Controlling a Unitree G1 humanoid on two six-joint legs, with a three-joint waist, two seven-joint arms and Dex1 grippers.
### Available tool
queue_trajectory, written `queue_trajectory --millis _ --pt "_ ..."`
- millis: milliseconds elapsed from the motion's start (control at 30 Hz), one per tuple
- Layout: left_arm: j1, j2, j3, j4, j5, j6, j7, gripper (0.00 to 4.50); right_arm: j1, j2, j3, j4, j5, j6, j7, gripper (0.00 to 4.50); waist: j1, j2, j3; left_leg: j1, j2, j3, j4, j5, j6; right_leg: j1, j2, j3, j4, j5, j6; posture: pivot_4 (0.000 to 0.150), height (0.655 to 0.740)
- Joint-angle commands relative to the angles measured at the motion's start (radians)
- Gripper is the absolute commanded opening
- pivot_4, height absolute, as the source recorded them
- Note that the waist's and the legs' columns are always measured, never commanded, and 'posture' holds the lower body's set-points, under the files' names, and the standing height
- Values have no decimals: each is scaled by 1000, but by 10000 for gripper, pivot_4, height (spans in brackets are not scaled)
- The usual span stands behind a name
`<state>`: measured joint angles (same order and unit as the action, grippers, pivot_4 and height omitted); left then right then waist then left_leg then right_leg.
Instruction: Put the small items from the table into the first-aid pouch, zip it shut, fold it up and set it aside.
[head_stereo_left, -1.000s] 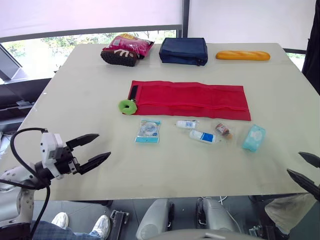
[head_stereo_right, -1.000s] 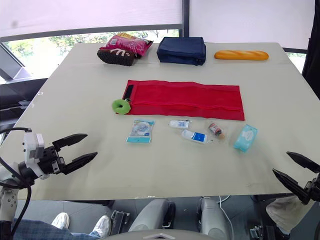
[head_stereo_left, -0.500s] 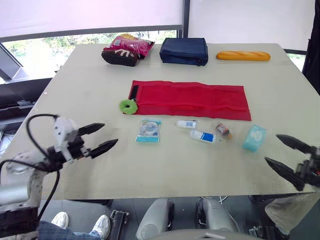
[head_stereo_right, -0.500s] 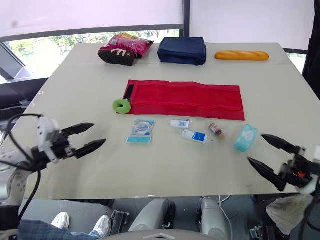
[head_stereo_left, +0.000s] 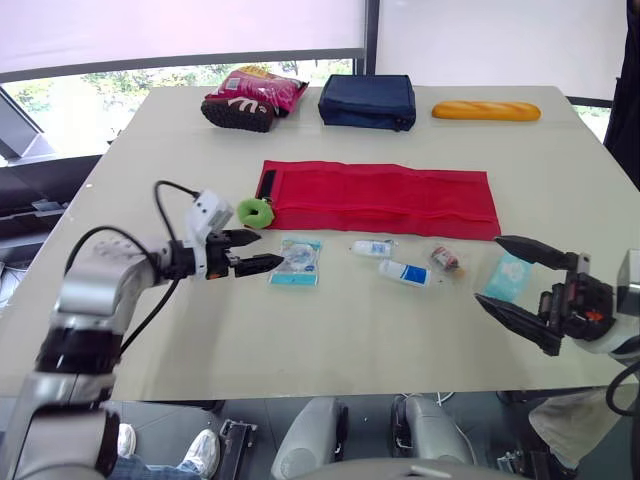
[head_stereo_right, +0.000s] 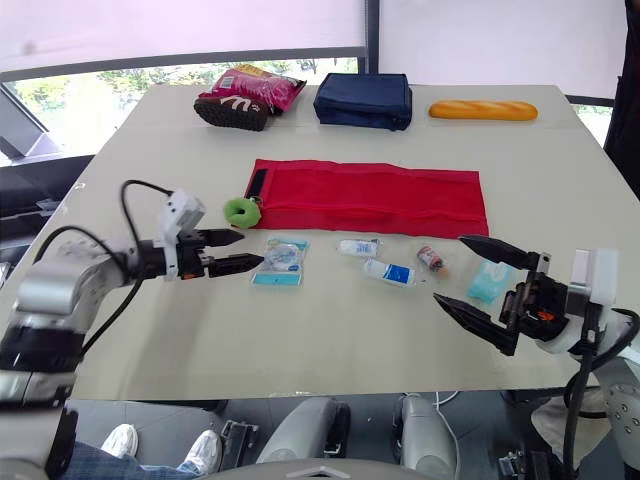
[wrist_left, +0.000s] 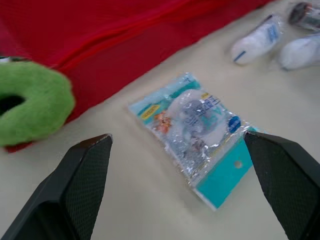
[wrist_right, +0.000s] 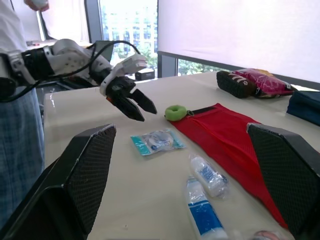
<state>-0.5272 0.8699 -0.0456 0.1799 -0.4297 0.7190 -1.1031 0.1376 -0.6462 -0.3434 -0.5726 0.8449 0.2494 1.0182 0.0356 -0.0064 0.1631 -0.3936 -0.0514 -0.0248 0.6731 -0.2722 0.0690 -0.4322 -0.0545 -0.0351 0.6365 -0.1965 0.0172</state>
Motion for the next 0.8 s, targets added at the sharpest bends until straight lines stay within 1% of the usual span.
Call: queue_trajectory --millis 33,167,300,467,667,767,800 --pt "-161 0 -115 235 132 -172 -156 45000 -11 -1 29 -55 10 5 -15 44561 2 -1 0 0 0 0 0 0 0 0 0 0 0 0 0 1500 7395" --pt "-378 -76 -188 526 234 -373 -289 45000 -22 5 53 -94 12 9 -52 44561 6 -3 1 -2 -1 -1 3 0 0 0 0 -1 1 0 0 1500 7395" --pt "-507 -144 -235 749 339 -519 -346 45000 -22 9 68 -133 15 13 -91 44561 2 -4 2 -6 -1 -1 10 -1 3 0 0 -2 2 0 1 1500 7395" --pt "-565 -207 -276 909 445 -658 -380 45000 -28 11 87 -173 15 19 -136 44561 -11 -5 3 -6 -1 0 11 -4 7 0 0 -1 3 0 1 1500 7395" --pt "-567 -255 -281 1003 522 -733 -368 45000 -44 2 106 -209 13 38 -183 44561 -15 -7 3 -5 -1 -1 12 -5 9 0 -1 -2 5 0 1 1500 7395" --pt "-566 -264 -264 1016 528 -744 -363 36691 -29 -12 98 -218 0 58 -216 45000 -13 -7 3 -5 -2 -1 13 -5 9 0 -1 -2 5 0 1 1500 7395" --pt "-566 -267 -255 1019 527 -745 -359 32401 -26 -18 96 -219 -7 65 -224 45000 -13 -7 2 -5 -2 -1 13 -5 9 0 -1 -2 5 0 1 1500 7395"
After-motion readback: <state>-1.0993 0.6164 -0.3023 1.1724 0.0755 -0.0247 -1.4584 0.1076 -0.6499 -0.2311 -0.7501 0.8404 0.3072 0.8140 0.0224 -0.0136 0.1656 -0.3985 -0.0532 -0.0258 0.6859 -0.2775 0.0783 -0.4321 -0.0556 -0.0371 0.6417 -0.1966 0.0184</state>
